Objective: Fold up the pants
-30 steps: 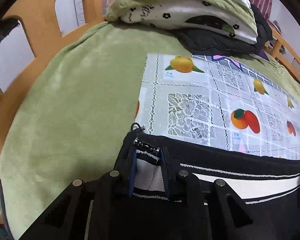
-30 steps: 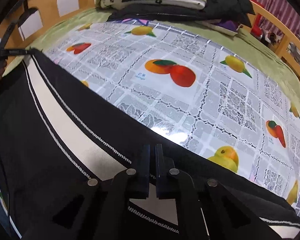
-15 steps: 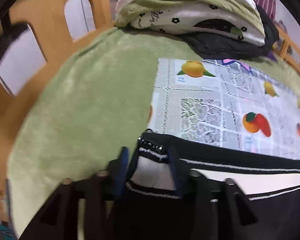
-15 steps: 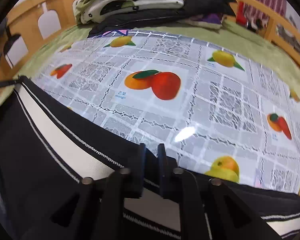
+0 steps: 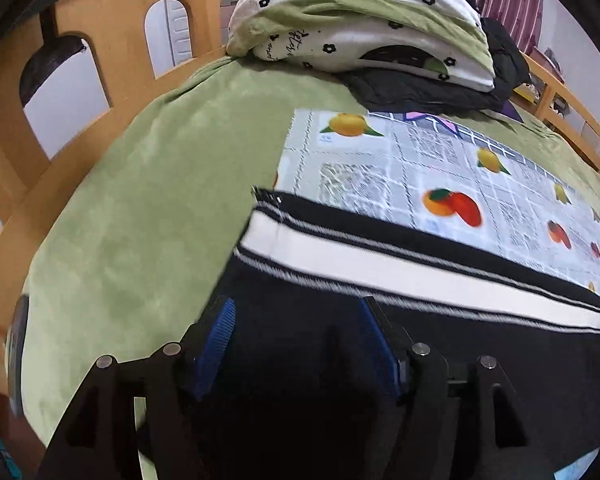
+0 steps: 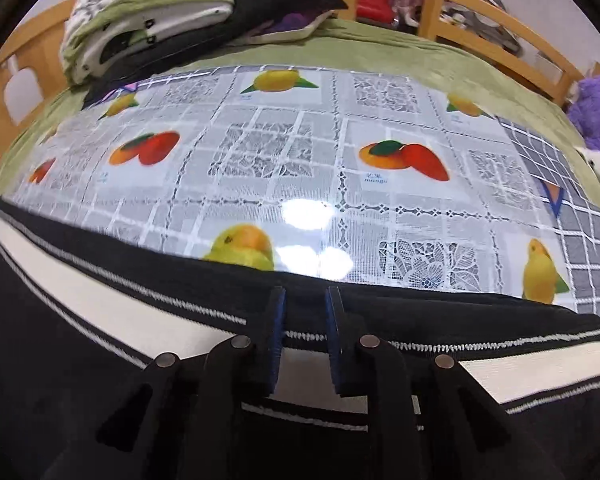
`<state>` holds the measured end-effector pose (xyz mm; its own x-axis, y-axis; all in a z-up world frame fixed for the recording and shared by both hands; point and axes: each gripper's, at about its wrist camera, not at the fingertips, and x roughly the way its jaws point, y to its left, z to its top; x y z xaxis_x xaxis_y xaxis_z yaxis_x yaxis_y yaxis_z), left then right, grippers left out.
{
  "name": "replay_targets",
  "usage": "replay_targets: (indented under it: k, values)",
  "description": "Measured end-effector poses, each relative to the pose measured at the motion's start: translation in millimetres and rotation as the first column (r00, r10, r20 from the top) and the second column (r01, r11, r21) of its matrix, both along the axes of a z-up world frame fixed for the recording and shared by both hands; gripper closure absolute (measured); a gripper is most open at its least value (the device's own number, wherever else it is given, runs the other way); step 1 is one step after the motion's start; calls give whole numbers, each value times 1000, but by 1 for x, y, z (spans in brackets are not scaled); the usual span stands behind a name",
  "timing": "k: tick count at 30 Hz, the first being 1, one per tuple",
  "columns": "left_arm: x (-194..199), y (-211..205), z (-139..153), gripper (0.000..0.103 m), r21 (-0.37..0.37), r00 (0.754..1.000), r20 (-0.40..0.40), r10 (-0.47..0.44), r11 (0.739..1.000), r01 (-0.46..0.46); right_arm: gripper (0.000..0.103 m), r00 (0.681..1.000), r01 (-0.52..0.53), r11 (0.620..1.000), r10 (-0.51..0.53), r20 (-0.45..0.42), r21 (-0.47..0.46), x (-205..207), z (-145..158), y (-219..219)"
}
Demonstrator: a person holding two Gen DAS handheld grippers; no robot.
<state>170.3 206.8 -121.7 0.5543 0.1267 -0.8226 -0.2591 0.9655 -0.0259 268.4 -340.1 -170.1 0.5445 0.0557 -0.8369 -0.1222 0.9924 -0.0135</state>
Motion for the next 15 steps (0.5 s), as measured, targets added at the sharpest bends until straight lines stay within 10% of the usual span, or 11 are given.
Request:
replay_targets:
  k: [4, 8, 15]
  values:
    - [-19, -14, 7, 41, -39, 1000, 0, -4, 999, 4, 82, 1000, 16, 1000, -17, 20, 26, -9, 22, 10]
    - [-36, -25, 13, 41, -80, 999, 17, -27, 996, 29, 51, 998, 50, 999, -51, 41, 21, -34, 50, 19]
    - [-52, -32, 17, 41, -123, 998, 32, -58, 990, 62, 51, 989, 85, 996, -87, 117, 26, -87, 88, 31]
